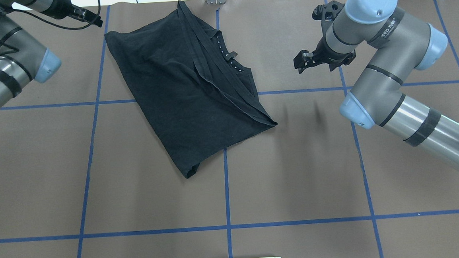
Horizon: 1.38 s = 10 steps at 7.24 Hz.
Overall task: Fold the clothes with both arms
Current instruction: 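Lower the right gripper onto the collar edge of the shirt, then close the right gripper on the collar edge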
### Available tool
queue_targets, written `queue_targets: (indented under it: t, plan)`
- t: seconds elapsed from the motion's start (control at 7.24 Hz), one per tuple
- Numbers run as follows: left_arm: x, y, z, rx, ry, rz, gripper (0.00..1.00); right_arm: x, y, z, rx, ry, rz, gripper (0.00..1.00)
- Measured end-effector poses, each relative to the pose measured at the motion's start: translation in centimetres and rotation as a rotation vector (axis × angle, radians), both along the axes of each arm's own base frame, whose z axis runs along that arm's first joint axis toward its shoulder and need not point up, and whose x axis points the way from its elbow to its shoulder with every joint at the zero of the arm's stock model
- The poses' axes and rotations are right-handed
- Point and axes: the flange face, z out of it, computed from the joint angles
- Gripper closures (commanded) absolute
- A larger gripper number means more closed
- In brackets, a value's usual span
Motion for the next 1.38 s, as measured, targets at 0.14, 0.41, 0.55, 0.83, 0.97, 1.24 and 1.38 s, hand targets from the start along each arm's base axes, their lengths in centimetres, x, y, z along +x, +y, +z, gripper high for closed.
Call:
queue_targets:
  t: [0.14,0.41,0.55,0.83,0.97,1.24,1.38]
  plan:
    - [-0.5,1.3,0.5,-0.018,0.022,-0.006,0.00,-2.4,-0.6,-0.1,-0.002,-0.044,0.021,0.00]
    - [-1.2,3.3,2.1,-0.046,0.040,-0.015,0.00,-7.5,-1.5,-2.7,-0.023,-0.098,0.064,0.01]
    - [-1.2,3.8,2.6,-0.060,0.049,-0.022,0.00,-9.6,-1.0,-3.9,-0.040,-0.110,0.086,0.03]
    - [-1.1,4.4,3.5,-0.086,0.058,-0.030,0.00,-12.6,0.6,-5.6,-0.093,-0.133,0.128,0.05]
    - [-0.8,4.7,3.9,-0.096,0.059,-0.029,0.00,-13.7,1.5,-5.9,-0.120,-0.141,0.137,0.06]
    - [-0.2,5.1,4.3,-0.106,0.059,-0.022,0.00,-15.6,3.2,-5.9,-0.140,-0.138,0.149,0.18]
    - [0.0,5.2,4.4,-0.108,0.058,-0.020,0.00,-16.4,3.9,-5.8,-0.128,-0.129,0.162,0.23]
